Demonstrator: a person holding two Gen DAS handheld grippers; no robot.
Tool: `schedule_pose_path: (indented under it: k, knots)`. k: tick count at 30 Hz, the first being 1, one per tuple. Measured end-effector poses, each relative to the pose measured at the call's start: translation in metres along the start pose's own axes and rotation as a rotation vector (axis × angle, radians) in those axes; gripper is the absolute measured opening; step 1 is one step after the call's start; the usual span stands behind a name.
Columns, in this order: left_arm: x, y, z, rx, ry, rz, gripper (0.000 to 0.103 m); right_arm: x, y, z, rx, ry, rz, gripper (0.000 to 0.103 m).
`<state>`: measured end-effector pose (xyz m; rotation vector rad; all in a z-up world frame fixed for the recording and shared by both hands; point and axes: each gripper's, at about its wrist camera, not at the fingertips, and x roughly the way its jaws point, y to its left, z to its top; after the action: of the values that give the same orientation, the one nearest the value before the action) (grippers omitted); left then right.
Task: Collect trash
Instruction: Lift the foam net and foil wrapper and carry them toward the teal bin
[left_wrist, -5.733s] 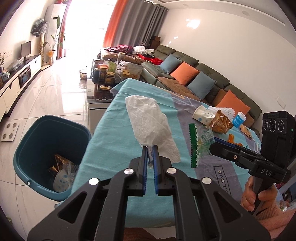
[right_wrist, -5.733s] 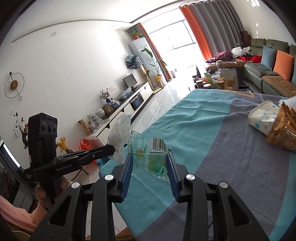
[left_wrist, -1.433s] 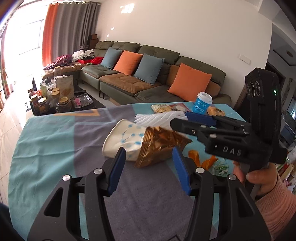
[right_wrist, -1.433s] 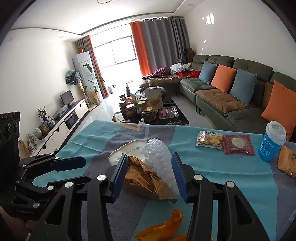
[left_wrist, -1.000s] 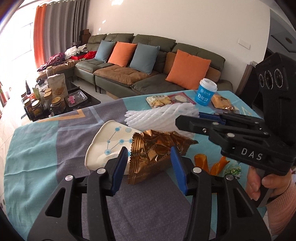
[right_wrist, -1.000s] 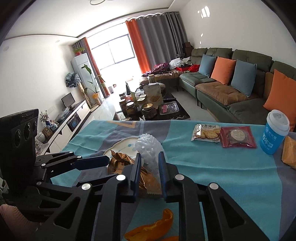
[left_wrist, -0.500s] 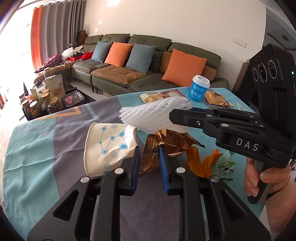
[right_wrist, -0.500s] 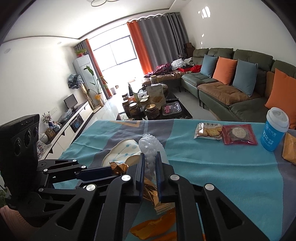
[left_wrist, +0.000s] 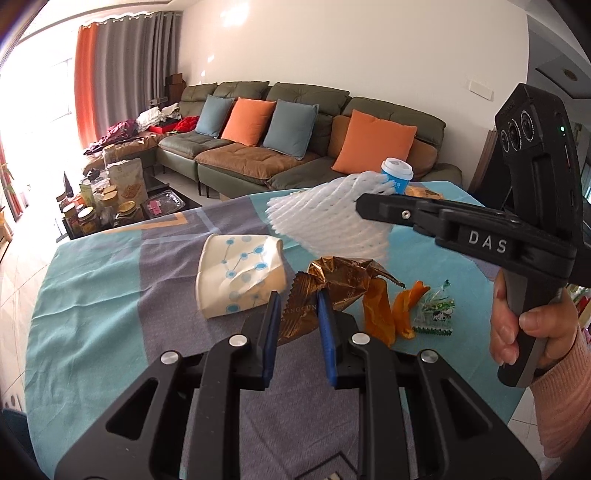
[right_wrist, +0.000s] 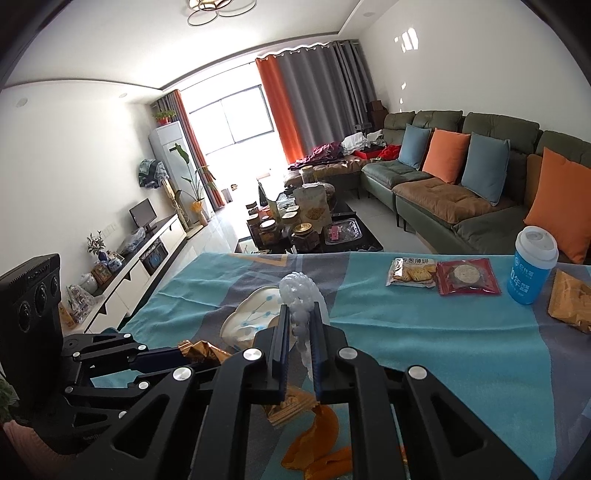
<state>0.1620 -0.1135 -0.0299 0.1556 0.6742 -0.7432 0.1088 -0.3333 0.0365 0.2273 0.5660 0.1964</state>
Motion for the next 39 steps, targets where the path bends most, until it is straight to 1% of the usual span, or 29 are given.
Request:
schedule_pose_path:
  k: [12,17,21,23,29,39]
  knots:
    - [-0.058,0.023,-0.032,-0.091,-0.026,0.061,0.020,-0.016,0.021,-0.005,-0.015,-0.042,0.040,0.009]
    - [-0.075,0.035,-0.040,-0.123,-0.033,0.087,0.020,-0.024,0.032,-0.005,-0.031,-0.055,0.059,0.009]
    - [-0.086,0.041,-0.045,-0.142,-0.032,0.105,0.020,-0.029,0.041,-0.007,-0.045,-0.060,0.094,0.009]
    - [-0.091,0.042,-0.048,-0.144,-0.034,0.124,0.020,-0.031,0.047,-0.010,-0.050,-0.057,0.112,0.009]
    - [-0.109,0.048,-0.061,-0.173,-0.031,0.144,0.020,-0.031,0.064,-0.017,-0.064,-0.045,0.164,0.009]
    - [-0.130,0.060,-0.077,-0.225,-0.032,0.176,0.020,-0.020,0.085,-0.030,-0.069,-0.004,0.218,0.009]
